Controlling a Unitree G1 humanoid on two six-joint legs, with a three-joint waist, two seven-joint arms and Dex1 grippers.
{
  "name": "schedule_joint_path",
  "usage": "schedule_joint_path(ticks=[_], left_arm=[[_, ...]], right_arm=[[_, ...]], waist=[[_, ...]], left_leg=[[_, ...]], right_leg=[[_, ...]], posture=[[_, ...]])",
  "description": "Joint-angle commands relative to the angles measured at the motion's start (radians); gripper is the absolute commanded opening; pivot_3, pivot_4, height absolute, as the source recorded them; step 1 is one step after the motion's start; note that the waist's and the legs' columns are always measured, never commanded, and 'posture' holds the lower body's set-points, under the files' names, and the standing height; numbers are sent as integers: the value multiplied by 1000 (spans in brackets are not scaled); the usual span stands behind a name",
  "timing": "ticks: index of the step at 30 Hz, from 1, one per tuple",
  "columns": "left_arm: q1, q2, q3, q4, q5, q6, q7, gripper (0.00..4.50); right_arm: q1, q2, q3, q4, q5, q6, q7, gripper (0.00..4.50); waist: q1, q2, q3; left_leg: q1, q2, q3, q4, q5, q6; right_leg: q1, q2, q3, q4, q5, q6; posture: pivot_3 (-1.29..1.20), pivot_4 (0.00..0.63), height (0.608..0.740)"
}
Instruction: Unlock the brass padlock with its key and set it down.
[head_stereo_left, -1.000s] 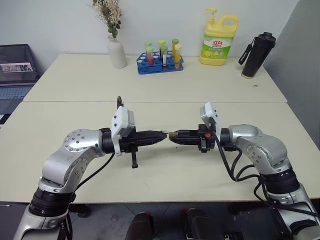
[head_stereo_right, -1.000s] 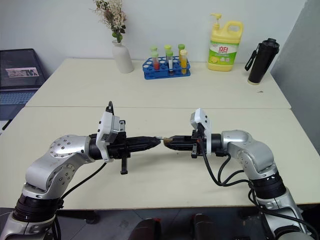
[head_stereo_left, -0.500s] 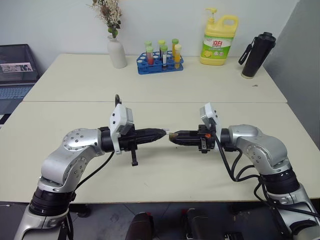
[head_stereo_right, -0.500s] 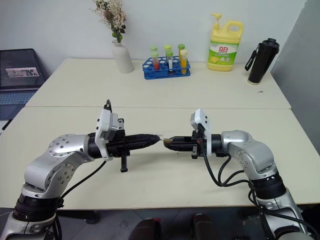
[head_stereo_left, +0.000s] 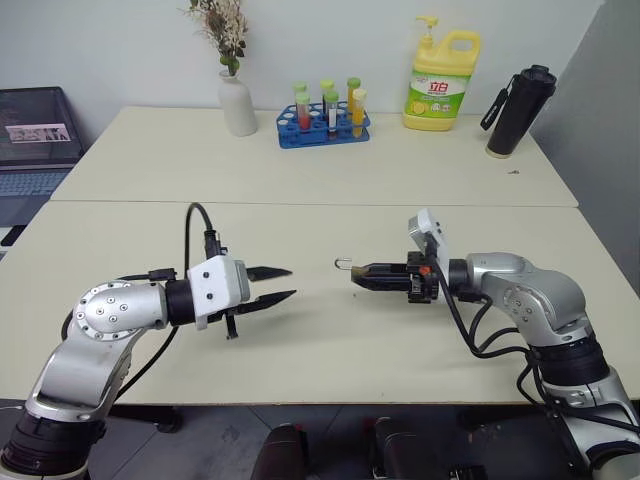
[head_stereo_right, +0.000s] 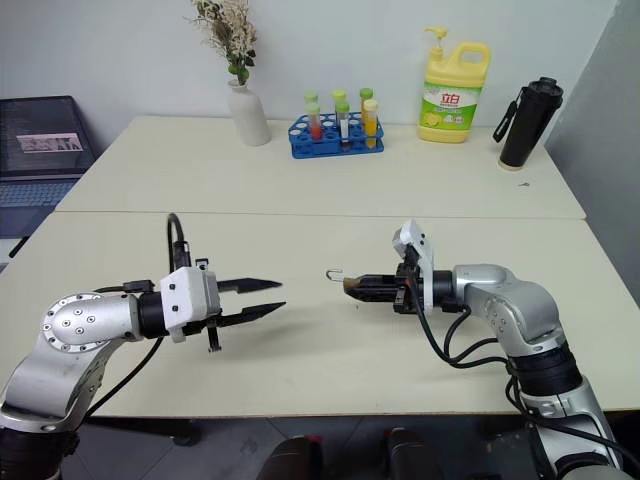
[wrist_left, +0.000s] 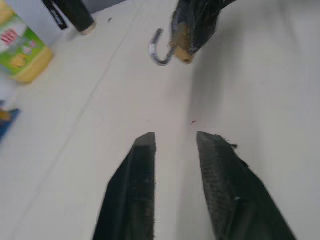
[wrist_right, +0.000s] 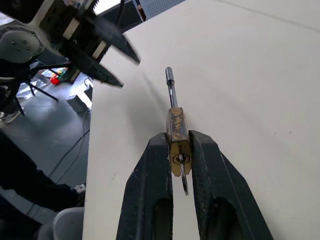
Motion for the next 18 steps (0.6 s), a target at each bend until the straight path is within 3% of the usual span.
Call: schedule_joint_path(ticks=[1,5,14,18], left_arm=[[15,-4,13,21,59,-150,9,2401],[50,27,-5,61,118,-264,-18,3699],[93,55,-24,102,175,-385,-44,3721],[113,55,-34,132,194,-462,-33,3721]], right_arm=[[4,-1,15,-33,33,83,-20,176],[11,42,19,-25,49,182,-91,176],[28,113,39,15,40,308,-198,176],[19,216,0,86,44,375,-286,176]], waist=[[-1,0,0],[-3,0,0],[-5,0,0],[-6,0,0]], left_leg=[[0,0,0,0,0,0],[0,0,1,-1,0,0],[0,0,1,-1,0,0],[0,1,0,-1,0,0]], right_leg=[[0,0,0,0,0,0],[0,0,0,0,0,0],[-1,0,0,0,0,0],[-1,0,0,0,0,0]], posture=[[0,150,740],[0,150,740],[0,150,740],[0,150,740]])
